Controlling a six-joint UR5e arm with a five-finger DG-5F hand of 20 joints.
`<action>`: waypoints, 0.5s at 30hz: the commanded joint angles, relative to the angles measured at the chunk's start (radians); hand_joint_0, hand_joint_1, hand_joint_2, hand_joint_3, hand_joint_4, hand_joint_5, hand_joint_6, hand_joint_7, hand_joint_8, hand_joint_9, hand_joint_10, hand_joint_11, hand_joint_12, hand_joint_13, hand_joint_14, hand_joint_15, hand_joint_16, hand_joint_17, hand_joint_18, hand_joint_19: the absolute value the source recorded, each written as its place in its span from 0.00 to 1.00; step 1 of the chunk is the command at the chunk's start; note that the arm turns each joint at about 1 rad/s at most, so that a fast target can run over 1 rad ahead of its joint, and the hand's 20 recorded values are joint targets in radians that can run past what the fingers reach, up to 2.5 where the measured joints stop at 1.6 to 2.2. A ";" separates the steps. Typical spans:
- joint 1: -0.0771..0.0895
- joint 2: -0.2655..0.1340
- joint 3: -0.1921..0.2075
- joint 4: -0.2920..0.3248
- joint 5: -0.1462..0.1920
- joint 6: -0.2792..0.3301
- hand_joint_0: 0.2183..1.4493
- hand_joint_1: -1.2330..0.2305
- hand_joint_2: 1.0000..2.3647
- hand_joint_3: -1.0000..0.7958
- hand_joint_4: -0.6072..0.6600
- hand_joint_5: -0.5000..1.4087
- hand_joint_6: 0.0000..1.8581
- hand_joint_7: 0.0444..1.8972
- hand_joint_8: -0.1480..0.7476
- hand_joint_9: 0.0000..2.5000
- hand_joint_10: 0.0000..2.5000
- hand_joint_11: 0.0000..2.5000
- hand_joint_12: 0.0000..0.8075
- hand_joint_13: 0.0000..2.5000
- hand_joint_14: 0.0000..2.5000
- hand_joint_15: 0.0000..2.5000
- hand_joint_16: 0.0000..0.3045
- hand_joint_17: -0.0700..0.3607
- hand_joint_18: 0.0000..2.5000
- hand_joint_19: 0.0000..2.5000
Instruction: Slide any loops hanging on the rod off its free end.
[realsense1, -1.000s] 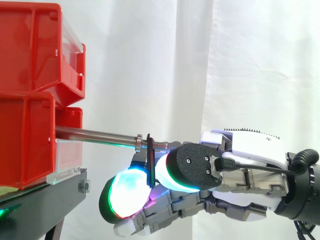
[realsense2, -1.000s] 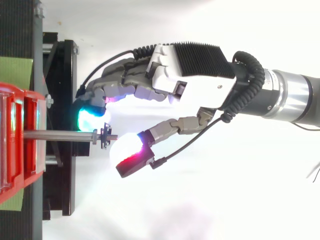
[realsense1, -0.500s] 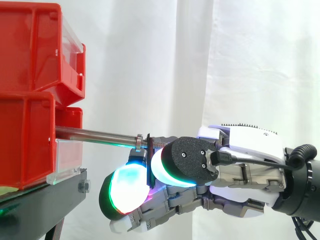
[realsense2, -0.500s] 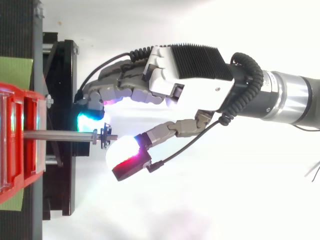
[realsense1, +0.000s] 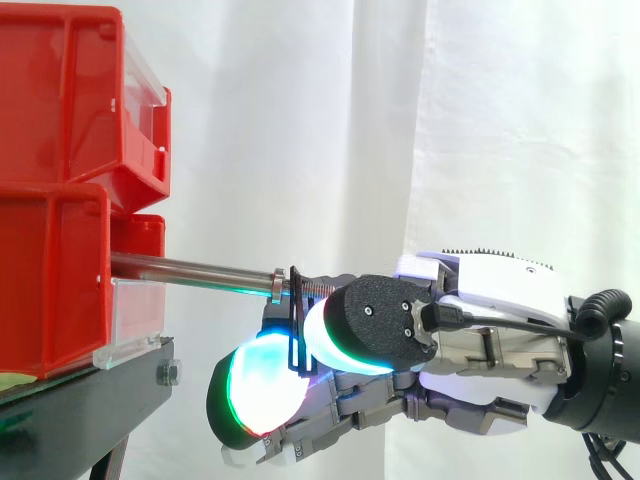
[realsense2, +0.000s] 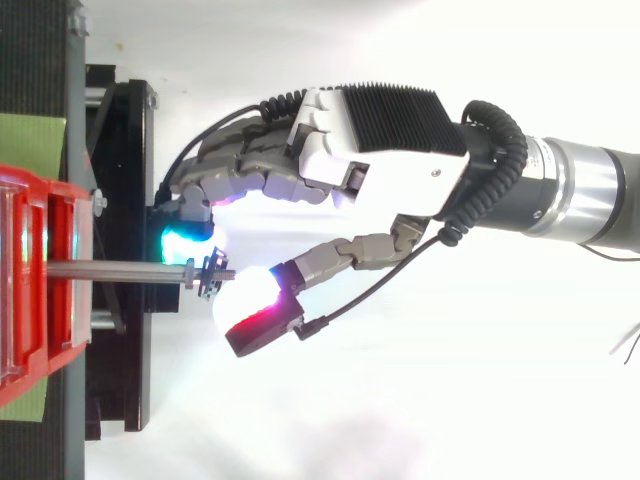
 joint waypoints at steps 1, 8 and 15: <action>-0.001 0.000 0.000 0.000 -0.001 0.009 0.29 0.46 0.01 0.34 0.61 0.17 0.36 0.58 0.46 0.28 0.00 0.15 0.32 0.27 0.00 0.03 0.11 0.33 0.24 0.10; -0.002 0.000 0.002 0.000 -0.003 0.027 0.30 0.46 0.01 0.36 0.61 0.17 0.40 0.54 0.46 0.28 0.00 0.15 0.32 0.27 0.00 0.03 0.11 0.33 0.24 0.10; -0.002 0.000 0.002 -0.002 -0.003 0.030 0.30 0.43 0.01 0.38 0.61 0.16 0.43 0.52 0.45 0.28 0.00 0.15 0.32 0.27 0.00 0.03 0.11 0.33 0.24 0.11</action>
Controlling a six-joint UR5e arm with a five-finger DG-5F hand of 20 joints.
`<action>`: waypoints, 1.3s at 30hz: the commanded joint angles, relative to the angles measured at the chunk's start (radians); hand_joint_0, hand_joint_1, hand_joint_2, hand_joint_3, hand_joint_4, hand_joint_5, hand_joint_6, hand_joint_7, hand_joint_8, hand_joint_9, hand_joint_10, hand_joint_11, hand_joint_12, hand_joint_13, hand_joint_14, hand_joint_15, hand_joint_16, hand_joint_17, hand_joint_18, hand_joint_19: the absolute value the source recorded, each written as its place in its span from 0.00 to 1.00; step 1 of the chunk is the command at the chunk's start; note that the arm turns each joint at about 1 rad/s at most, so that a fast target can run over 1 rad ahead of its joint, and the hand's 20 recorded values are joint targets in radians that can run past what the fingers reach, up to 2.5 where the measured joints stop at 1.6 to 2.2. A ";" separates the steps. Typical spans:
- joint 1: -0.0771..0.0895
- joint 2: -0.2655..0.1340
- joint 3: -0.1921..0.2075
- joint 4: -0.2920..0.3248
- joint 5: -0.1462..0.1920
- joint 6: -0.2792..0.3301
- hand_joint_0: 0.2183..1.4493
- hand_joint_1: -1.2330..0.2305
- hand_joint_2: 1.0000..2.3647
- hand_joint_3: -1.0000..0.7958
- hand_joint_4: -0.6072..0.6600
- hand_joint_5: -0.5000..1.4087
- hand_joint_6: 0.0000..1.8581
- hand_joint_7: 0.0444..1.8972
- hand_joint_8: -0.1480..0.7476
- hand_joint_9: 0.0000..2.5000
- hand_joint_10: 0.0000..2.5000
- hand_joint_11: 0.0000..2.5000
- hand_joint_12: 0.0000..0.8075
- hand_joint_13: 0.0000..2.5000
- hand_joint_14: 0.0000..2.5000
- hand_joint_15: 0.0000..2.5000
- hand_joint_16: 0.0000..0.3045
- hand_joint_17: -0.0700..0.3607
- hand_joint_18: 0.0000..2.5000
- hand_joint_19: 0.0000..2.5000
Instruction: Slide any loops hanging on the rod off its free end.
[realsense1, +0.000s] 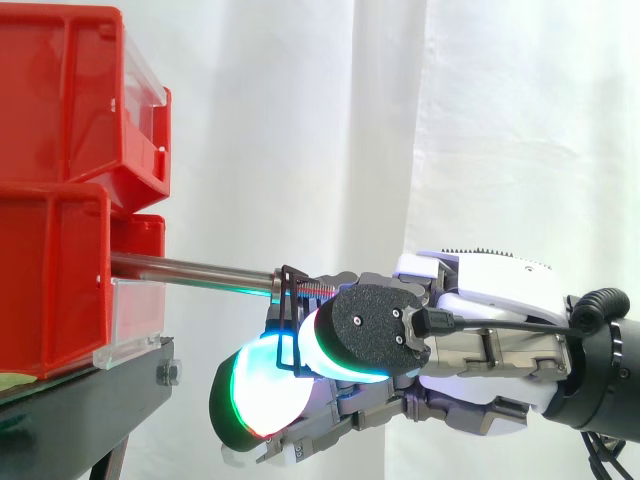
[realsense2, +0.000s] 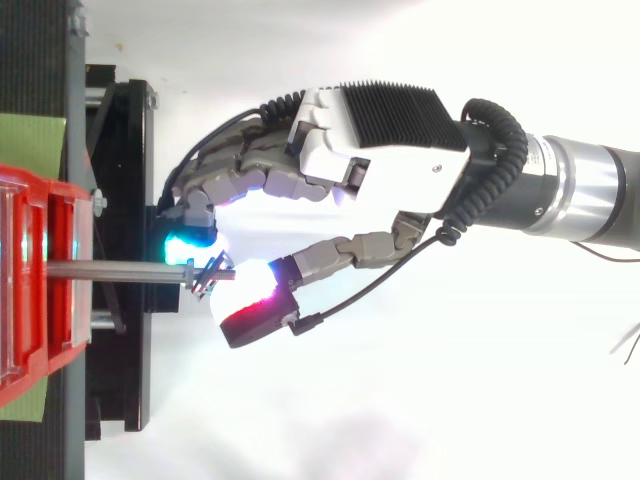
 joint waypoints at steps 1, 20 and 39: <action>0.000 0.001 0.001 0.000 0.000 0.001 0.30 0.43 0.01 0.38 0.61 0.16 0.43 0.51 0.45 0.28 0.01 0.15 0.32 0.27 0.00 0.02 0.11 0.33 0.24 0.11; -0.003 0.003 0.012 -0.023 -0.018 0.001 0.29 0.42 0.02 0.48 0.55 0.16 0.46 0.51 0.46 0.28 0.01 0.15 0.32 0.27 0.00 0.03 0.11 0.33 0.24 0.11; -0.003 0.035 0.012 -0.100 -0.026 -0.004 0.29 0.41 0.02 0.49 0.53 0.16 0.47 0.51 0.45 0.28 0.01 0.16 0.32 0.27 0.00 0.03 0.11 0.34 0.24 0.11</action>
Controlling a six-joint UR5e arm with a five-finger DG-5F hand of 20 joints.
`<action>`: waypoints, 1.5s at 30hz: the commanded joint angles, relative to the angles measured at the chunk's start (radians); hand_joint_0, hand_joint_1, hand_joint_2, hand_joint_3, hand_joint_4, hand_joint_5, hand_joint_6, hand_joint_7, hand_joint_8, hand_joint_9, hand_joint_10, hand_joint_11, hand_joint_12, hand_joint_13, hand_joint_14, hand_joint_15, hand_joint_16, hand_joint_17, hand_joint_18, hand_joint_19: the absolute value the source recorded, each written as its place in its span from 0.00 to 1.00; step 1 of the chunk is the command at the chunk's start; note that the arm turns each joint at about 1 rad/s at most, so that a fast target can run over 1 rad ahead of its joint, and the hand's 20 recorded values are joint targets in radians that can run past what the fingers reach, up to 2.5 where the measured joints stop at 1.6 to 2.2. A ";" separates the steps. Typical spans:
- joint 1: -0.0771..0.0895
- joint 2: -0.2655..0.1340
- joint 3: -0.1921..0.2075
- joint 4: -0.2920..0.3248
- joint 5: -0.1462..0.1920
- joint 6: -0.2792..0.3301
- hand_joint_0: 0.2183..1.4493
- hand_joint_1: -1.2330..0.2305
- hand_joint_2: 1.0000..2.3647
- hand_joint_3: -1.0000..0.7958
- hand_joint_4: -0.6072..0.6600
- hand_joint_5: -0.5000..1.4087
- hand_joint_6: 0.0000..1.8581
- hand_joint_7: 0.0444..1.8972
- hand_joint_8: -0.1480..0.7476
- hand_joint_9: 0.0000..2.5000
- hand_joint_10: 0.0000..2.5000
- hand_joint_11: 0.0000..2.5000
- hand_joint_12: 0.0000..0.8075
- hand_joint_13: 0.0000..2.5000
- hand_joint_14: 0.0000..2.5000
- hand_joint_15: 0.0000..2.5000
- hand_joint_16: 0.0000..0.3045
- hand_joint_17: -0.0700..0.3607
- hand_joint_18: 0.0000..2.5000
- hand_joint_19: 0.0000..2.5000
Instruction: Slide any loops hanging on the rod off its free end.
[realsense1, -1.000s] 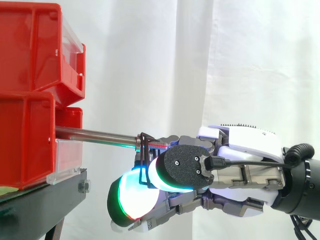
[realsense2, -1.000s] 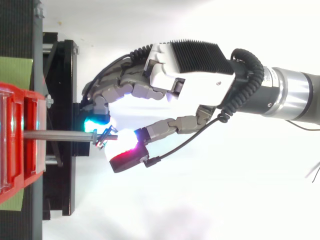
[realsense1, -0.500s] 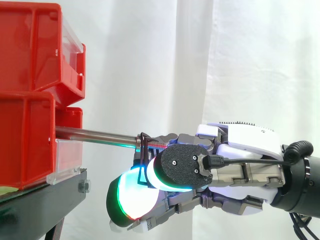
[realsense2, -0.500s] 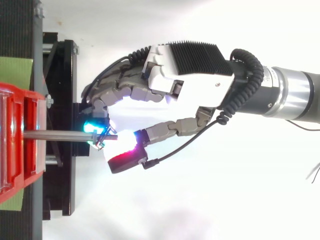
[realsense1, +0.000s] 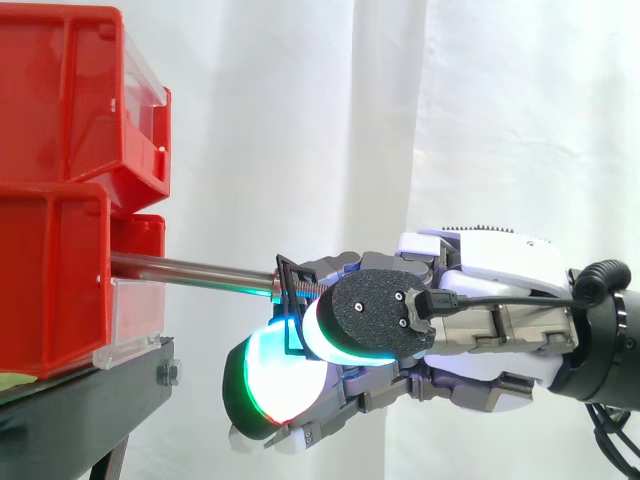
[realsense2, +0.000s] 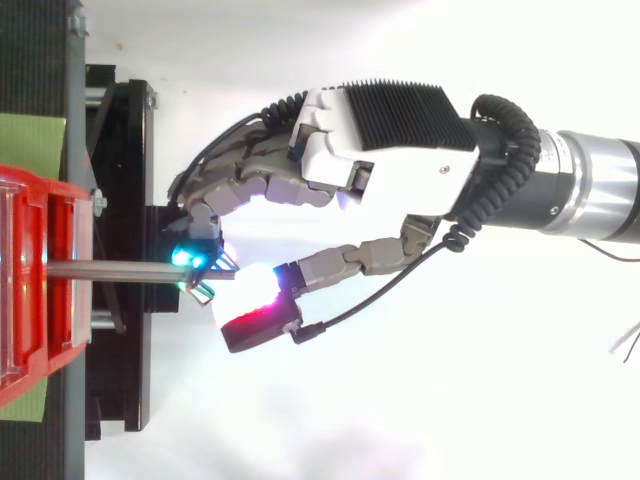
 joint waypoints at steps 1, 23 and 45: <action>0.000 0.007 0.000 -0.024 0.000 0.000 0.29 0.41 0.02 0.49 0.53 0.16 0.47 0.52 0.45 0.28 0.01 0.15 0.32 0.27 0.00 0.03 0.11 0.34 0.24 0.11; -0.002 0.062 0.000 -0.150 0.006 -0.009 0.29 0.41 0.02 0.49 0.53 0.16 0.47 0.52 0.45 0.28 0.01 0.16 0.32 0.27 0.00 0.03 0.11 0.34 0.25 0.11; -0.015 0.124 -0.015 -0.334 0.006 -0.011 0.29 0.41 0.02 0.48 0.52 0.16 0.47 0.52 0.45 0.28 0.01 0.16 0.32 0.27 0.00 0.03 0.11 0.34 0.25 0.11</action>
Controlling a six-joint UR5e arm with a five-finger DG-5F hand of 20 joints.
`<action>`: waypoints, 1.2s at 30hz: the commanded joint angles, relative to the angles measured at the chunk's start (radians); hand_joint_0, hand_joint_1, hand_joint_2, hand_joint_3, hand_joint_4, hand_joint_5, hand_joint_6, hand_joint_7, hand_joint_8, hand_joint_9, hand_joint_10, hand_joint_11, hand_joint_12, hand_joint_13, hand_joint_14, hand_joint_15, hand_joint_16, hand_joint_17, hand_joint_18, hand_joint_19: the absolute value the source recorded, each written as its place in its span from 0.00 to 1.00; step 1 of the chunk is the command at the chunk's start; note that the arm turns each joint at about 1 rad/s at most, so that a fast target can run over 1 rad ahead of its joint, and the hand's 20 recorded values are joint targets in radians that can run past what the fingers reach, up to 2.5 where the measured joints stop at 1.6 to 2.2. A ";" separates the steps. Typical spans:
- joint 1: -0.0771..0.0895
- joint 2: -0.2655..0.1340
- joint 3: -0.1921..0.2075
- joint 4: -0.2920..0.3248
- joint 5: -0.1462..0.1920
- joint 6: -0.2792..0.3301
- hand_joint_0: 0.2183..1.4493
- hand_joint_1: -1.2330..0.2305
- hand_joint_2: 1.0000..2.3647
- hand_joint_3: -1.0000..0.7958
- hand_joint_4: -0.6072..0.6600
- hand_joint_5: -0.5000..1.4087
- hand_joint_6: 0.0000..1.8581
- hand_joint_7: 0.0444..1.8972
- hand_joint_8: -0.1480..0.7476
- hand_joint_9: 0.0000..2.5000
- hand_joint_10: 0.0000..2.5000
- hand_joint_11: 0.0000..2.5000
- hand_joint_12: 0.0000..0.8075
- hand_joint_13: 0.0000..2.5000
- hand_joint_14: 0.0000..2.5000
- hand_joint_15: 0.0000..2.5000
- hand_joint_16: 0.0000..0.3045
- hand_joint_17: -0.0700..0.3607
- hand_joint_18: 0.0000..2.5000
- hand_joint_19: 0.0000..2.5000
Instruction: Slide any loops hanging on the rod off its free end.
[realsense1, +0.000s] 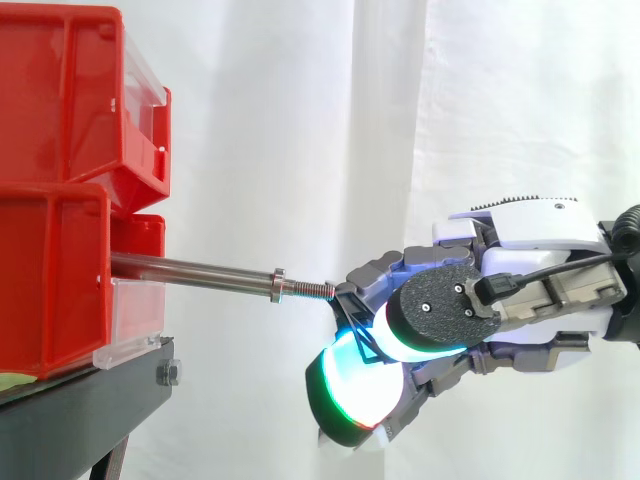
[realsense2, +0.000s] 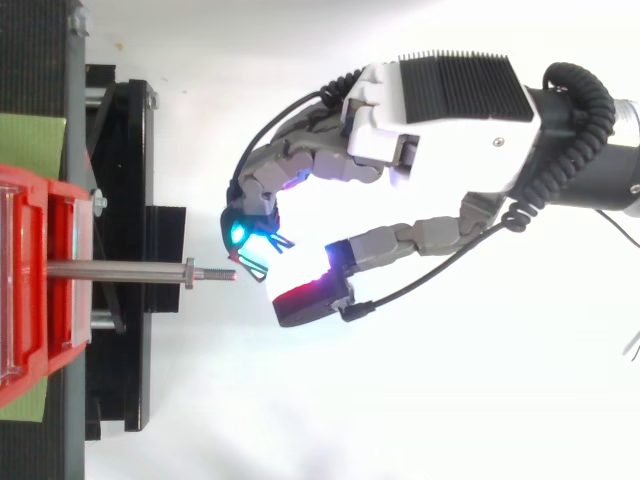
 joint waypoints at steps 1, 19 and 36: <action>-0.002 0.029 -0.025 -0.018 0.009 -0.001 0.30 0.41 0.02 0.48 0.52 0.16 0.46 0.52 0.45 0.28 0.01 0.16 0.32 0.27 0.00 0.03 0.11 0.34 0.25 0.12; 0.015 0.109 -0.132 -0.053 0.157 0.129 0.31 0.36 0.02 0.44 0.51 0.15 0.46 0.49 0.44 0.28 0.01 0.16 0.32 0.27 0.00 0.03 0.11 0.34 0.25 0.12; 0.047 0.151 -0.132 -0.152 0.264 0.224 0.32 0.34 0.01 0.40 0.49 0.15 0.46 0.49 0.44 0.27 0.01 0.16 0.32 0.27 0.00 0.03 0.11 0.34 0.25 0.12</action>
